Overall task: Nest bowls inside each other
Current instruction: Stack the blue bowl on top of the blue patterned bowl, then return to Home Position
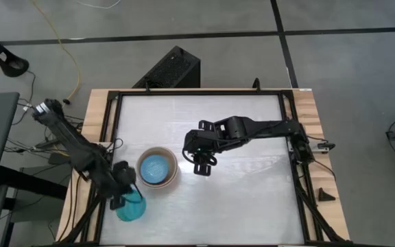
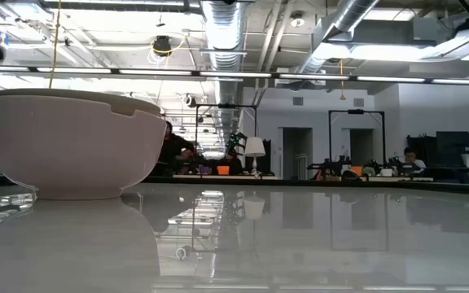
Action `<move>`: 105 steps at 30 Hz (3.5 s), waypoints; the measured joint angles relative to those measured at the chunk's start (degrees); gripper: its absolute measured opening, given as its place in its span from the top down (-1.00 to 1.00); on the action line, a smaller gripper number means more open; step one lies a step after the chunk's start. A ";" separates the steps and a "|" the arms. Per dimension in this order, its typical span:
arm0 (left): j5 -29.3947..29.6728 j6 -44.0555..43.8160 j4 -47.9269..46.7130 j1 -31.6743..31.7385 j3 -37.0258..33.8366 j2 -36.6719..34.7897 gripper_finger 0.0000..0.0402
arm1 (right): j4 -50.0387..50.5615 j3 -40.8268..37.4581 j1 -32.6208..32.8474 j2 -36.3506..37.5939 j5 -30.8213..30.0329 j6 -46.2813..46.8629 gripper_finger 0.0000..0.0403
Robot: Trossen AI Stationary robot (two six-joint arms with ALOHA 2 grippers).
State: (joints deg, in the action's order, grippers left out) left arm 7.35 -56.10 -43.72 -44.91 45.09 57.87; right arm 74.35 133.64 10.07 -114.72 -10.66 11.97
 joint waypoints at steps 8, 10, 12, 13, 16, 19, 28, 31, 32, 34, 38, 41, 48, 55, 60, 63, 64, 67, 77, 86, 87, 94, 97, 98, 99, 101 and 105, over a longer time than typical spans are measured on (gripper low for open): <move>24.97 0.34 -0.67 8.64 5.24 -10.84 1.00 | 0.00 0.00 -1.68 0.00 0.02 0.02 0.11; 22.71 1.38 -1.75 13.77 5.26 -9.79 1.00 | -0.02 0.00 -2.03 0.00 0.02 0.02 0.11; 17.52 1.75 -3.53 19.19 5.25 -7.45 1.00 | -0.04 0.00 -2.35 0.00 0.02 0.04 0.11; 14.28 2.54 -4.45 21.60 5.20 -6.06 1.00 | -0.04 0.00 -2.37 0.00 0.04 0.04 0.11; 5.49 7.27 -5.84 27.21 5.17 -2.31 1.00 | -0.07 0.00 -2.38 -0.02 0.02 0.16 0.11; 2.46 11.00 -5.83 30.24 5.17 -0.14 1.00 | -0.35 0.00 -2.38 -0.02 0.02 0.17 0.11; -0.95 18.22 -6.73 35.83 5.17 4.80 1.00 | -1.01 0.00 -2.36 -0.02 0.04 0.17 0.11; -1.15 19.74 -6.73 36.64 5.17 5.99 1.00 | -1.01 0.00 -2.36 -0.02 0.04 0.15 0.11; -1.40 20.09 -6.75 36.83 5.17 6.05 1.00 | -1.01 0.00 -2.36 -0.02 0.04 0.15 0.11; -2.08 20.60 -6.75 37.00 5.17 6.02 1.00 | -1.01 0.00 -2.36 -0.02 0.05 0.15 0.11; -2.62 21.38 -6.95 37.01 5.17 5.88 1.00 | -1.01 0.00 -2.36 -0.02 0.04 0.12 0.11; -2.58 22.11 -6.95 37.01 5.17 5.86 0.96 | -1.01 0.00 -2.38 -0.02 0.04 -0.02 0.11; -2.07 23.98 -6.99 37.03 5.20 5.86 0.74 | -1.01 0.00 -2.47 -0.02 0.07 0.00 0.11; -2.07 26.12 -6.99 37.03 5.20 5.86 0.44 | -0.90 0.00 -2.47 -0.02 0.07 0.02 0.11; -2.01 27.72 -10.35 37.78 8.53 5.84 0.26 | 1.75 -0.02 -2.49 0.15 0.09 0.20 0.11; -1.89 31.51 -12.73 38.63 12.27 5.79 0.21 | 3.56 -0.02 -2.49 0.64 0.23 0.65 0.11; -1.50 33.14 -13.03 38.90 13.61 5.62 0.20 | 4.59 -0.04 -2.46 1.06 0.24 0.97 0.11; 0.71 37.72 -12.76 39.32 17.24 4.97 0.19 | 6.65 -0.04 -2.20 2.51 0.25 1.57 0.11; -1.73 49.57 -2.80 42.39 19.52 -5.82 0.19 | 9.97 -0.04 1.92 11.44 0.19 -1.83 0.11; -1.09 43.77 19.13 44.42 3.61 -25.72 0.19 | 6.03 -3.10 7.58 22.58 -12.22 -1.04 0.11; -1.83 43.10 22.30 44.42 0.79 -27.95 0.19 | 4.01 -5.88 8.40 24.29 -13.87 -0.81 0.11; -5.19 34.48 39.27 44.38 -17.38 -40.61 0.19 | -27.06 -45.21 9.59 42.82 -14.48 1.72 0.11; -5.20 32.32 42.35 44.38 -21.91 -44.93 0.19 | -47.26 -66.27 8.42 53.12 -10.80 4.88 0.11; -5.18 31.84 42.39 44.38 -23.00 -46.13 0.19 | -54.37 -73.11 8.02 56.39 -9.08 5.98 0.11; -5.14 31.25 42.37 44.38 -23.99 -47.36 0.19 | -61.31 -79.56 7.59 59.64 -7.60 7.42 0.11; -4.65 29.92 42.21 44.38 -25.53 -49.31 0.19 | -74.67 -91.48 6.71 65.54 -5.45 10.44 0.11; -3.88 27.52 43.90 44.38 -27.85 -51.91 0.19 | -96.43 -110.65 6.12 75.69 -4.50 14.89 0.11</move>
State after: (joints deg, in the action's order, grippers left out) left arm 3.47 -28.58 0.17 -0.54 17.24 5.95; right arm -22.09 22.99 16.19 -39.02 -15.16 26.86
